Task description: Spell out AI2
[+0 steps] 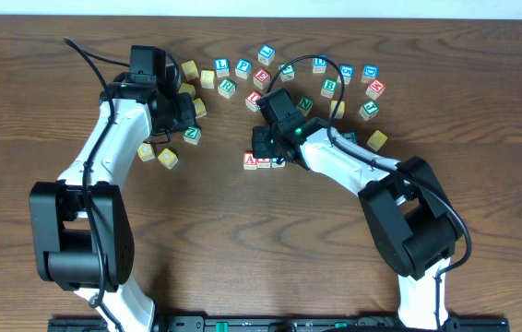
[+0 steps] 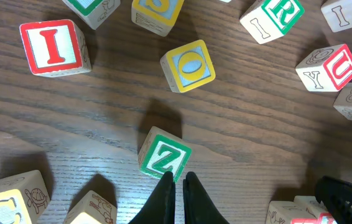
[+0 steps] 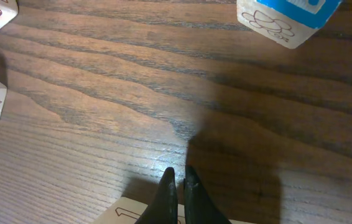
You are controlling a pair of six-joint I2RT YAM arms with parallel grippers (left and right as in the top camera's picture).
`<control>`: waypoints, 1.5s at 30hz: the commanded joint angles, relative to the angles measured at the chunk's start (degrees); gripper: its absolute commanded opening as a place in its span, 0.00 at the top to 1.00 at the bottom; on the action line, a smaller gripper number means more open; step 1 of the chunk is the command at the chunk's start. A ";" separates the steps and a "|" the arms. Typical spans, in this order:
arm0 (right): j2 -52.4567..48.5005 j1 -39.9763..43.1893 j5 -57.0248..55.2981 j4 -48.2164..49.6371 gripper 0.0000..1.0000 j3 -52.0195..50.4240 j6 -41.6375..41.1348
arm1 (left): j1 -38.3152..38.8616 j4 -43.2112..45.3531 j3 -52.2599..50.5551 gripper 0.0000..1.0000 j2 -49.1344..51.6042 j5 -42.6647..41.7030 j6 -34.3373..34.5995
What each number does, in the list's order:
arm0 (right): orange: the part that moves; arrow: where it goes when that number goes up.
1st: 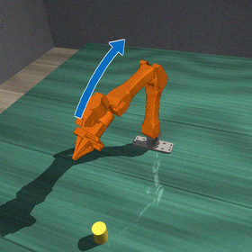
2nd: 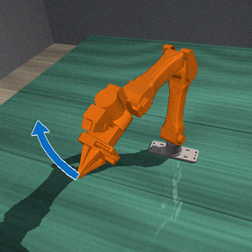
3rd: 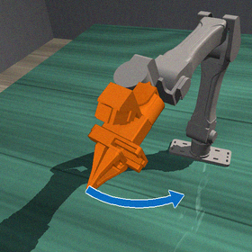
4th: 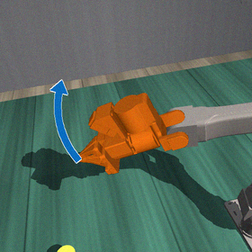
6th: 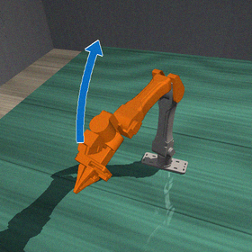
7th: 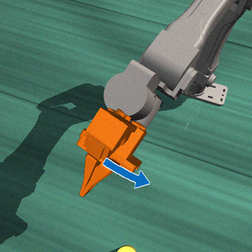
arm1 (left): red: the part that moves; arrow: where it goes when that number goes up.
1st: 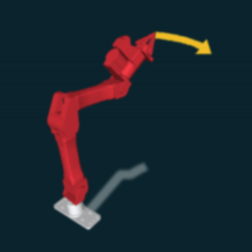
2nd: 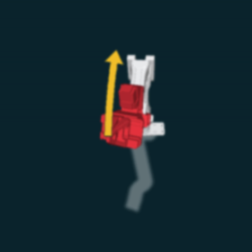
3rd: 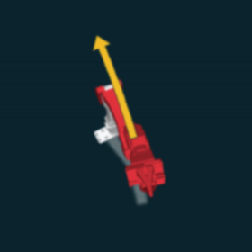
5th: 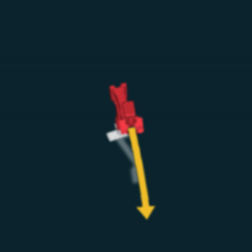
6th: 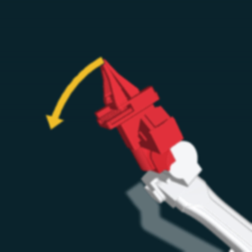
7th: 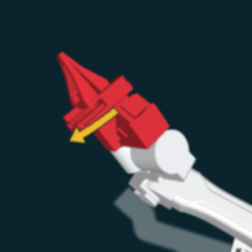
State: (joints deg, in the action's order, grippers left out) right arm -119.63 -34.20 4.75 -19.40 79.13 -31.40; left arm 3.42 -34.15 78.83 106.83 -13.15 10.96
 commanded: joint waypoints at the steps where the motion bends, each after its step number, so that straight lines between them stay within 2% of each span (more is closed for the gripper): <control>1: 0.90 1.27 0.33 0.07 0.99 2.23 1.31 | -0.13 -0.24 0.24 0.93 -0.37 0.81 0.72; 11: 3.34 4.92 0.37 -6.14 0.99 3.28 0.13 | -0.07 -2.01 0.13 0.92 -0.31 0.76 0.74; 24: 3.28 3.04 1.81 -3.52 0.99 3.28 4.79 | -0.09 -1.99 0.13 0.92 -0.31 0.79 0.72; 37: 1.73 0.76 -0.55 -3.41 0.99 3.26 12.46 | -0.09 -1.99 0.13 0.93 -0.31 0.79 0.72; 45: 1.64 0.66 -0.66 -3.52 0.99 3.26 22.14 | -0.09 -1.99 0.13 0.92 -0.31 0.79 0.72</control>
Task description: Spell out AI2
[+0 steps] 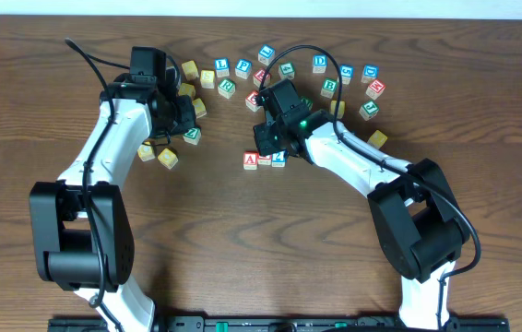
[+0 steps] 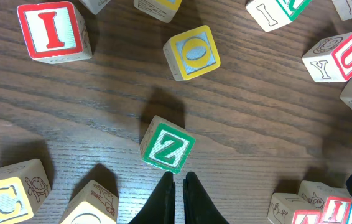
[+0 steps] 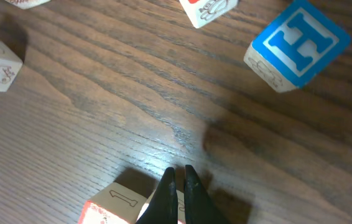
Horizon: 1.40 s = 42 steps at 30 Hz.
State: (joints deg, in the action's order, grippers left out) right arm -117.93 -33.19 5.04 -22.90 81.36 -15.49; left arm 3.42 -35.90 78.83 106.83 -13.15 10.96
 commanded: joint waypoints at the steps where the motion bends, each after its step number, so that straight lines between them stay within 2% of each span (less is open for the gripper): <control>1: -0.17 -0.35 -1.18 0.04 0.99 1.01 7.54 | -0.09 -0.22 0.13 0.92 -0.31 0.79 0.72; 8: -2.21 -0.48 -1.46 1.44 0.99 0.98 13.00 | -0.09 -0.24 0.13 0.93 -0.31 0.79 0.72; 42: -3.08 -1.79 -0.28 0.57 0.99 0.98 13.05 | -0.09 -0.24 0.13 0.93 -0.31 0.79 0.70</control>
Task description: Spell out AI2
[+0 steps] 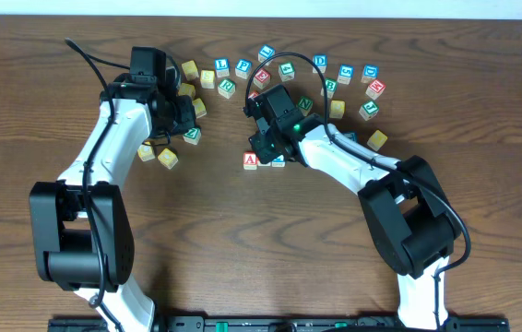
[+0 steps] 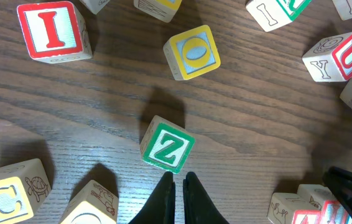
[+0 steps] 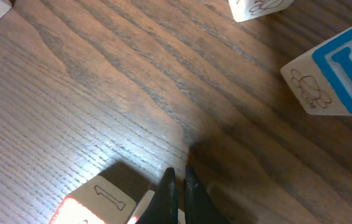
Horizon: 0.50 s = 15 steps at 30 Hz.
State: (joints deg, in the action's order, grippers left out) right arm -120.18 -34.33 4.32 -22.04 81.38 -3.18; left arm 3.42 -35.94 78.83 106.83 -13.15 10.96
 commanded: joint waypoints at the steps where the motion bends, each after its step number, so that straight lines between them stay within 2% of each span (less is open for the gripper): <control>1: -0.83 -0.66 0.66 -0.42 0.99 0.96 0.74 | -0.09 -0.20 0.13 0.93 -0.31 0.79 0.70; 15: -0.83 -0.66 1.68 -0.83 0.99 0.96 0.46 | -0.09 -0.13 0.13 0.93 -0.31 0.79 0.72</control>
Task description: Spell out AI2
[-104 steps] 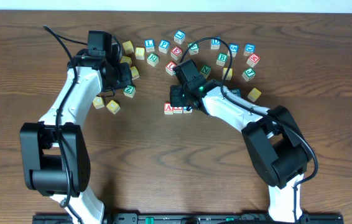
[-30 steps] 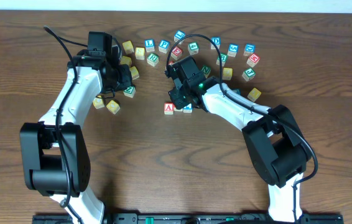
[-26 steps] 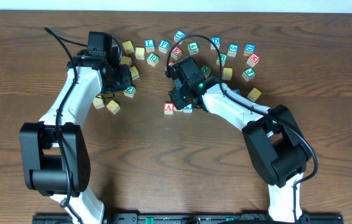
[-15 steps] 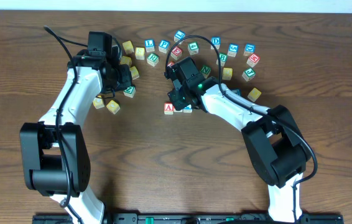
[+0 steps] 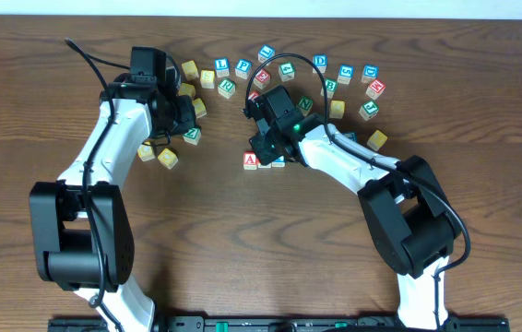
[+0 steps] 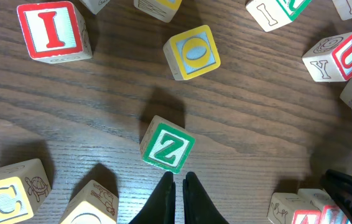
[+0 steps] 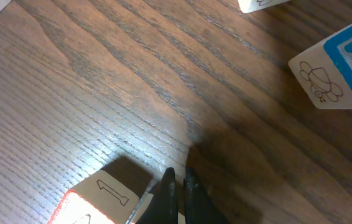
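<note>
Near the table's middle, a red A block (image 5: pixel 250 160), a second block (image 5: pixel 264 162) and a blue-faced block (image 5: pixel 278 160) lie in a row. My right gripper (image 7: pixel 178 176) is shut and empty, low over the wood just behind that row. A red-topped block with a 1 on its side (image 7: pixel 101 194) sits at its left. My left gripper (image 6: pixel 179 178) is also shut and empty, its tips just short of the green Z block (image 6: pixel 166 144). A red I block (image 6: pixel 53 32) lies at that view's upper left.
Many letter blocks lie in an arc behind both arms (image 5: pixel 321 63). Around the left gripper are a yellow O block (image 6: pixel 191 51), a U block (image 6: pixel 338 57) and a C block (image 6: pixel 5 199). A blue H block (image 7: pixel 344 68) lies beyond the right gripper.
The right gripper has crept slightly over the wood by the row, still shut. The left arm and all the blocks are where they were.
The right gripper, shut, stood over the row of three blocks. It then stood a little farther back and to the right, nearer the H block. After that it was back close behind the row. The left gripper has stayed shut beside the Z block.
</note>
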You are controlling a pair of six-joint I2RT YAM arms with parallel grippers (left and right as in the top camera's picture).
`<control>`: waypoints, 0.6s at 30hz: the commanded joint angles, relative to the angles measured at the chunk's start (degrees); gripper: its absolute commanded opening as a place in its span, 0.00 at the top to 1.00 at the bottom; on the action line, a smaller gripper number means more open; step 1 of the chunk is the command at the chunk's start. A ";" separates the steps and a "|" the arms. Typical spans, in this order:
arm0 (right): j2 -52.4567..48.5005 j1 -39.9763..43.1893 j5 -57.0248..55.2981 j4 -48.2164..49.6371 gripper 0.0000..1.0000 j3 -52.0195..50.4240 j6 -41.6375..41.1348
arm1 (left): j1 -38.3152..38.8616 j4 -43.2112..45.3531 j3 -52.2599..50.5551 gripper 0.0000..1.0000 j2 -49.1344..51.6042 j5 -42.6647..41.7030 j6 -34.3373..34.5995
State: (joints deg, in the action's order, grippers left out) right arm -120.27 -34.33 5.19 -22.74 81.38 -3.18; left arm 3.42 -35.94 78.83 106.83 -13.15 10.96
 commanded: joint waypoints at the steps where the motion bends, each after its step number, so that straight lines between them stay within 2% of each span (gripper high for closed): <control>1: -0.74 -0.66 0.92 -0.13 0.99 0.96 0.46 | -0.09 -0.09 0.13 0.93 -0.31 0.79 0.70; 18: -0.74 -0.66 1.01 -0.46 0.99 0.96 0.44 | -0.09 0.00 0.13 0.93 -0.31 0.79 0.70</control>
State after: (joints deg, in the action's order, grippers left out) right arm -120.29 -34.33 5.63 -22.96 81.38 -3.18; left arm 3.42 -35.90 78.83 106.83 -13.15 10.96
